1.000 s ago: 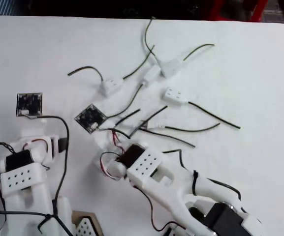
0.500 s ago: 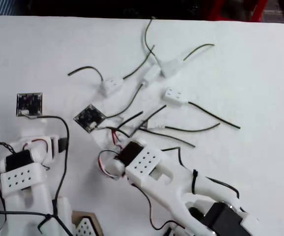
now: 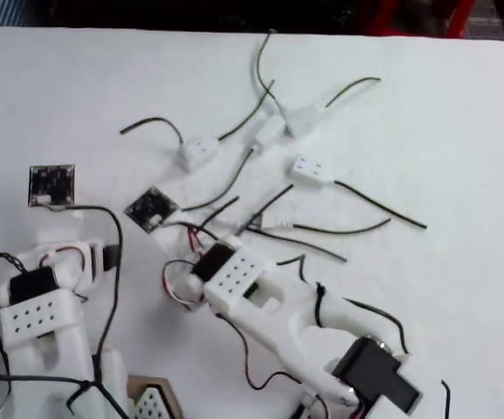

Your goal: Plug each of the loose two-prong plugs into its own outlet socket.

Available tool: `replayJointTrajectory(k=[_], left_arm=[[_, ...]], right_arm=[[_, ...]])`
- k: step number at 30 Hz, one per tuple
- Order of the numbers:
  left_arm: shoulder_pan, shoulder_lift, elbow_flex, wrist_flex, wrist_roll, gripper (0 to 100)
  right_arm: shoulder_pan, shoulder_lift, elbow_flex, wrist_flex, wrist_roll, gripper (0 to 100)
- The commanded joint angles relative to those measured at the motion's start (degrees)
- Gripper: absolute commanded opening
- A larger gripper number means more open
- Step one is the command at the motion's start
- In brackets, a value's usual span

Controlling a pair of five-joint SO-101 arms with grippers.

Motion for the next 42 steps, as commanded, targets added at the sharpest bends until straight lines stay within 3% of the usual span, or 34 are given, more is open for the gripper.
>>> replayJointTrajectory(k=[1, 8, 18, 34, 42], left_arm=[[-0.48, -1.19, -0.18, -1.14, 0.53, 31], [-0.48, -1.19, -0.18, -1.14, 0.53, 31], [-0.48, -1.19, -0.18, -1.14, 0.53, 31], [-0.48, -1.19, -0.09, -1.14, 0.53, 31], [-0.48, -1.19, -0.09, -1.14, 0.53, 31]], right_arm=[[0.40, 0.31, 0.62, 0.40, 0.44, 1.7], [2.42, -3.82, -0.79, 3.12, 0.88, 1.7], [14.64, -22.81, -3.87, 4.62, 10.55, 1.7], [40.22, -20.09, -4.75, -20.79, 13.27, 1.7], [50.33, -7.25, -6.42, -30.29, 13.89, 1.7]])
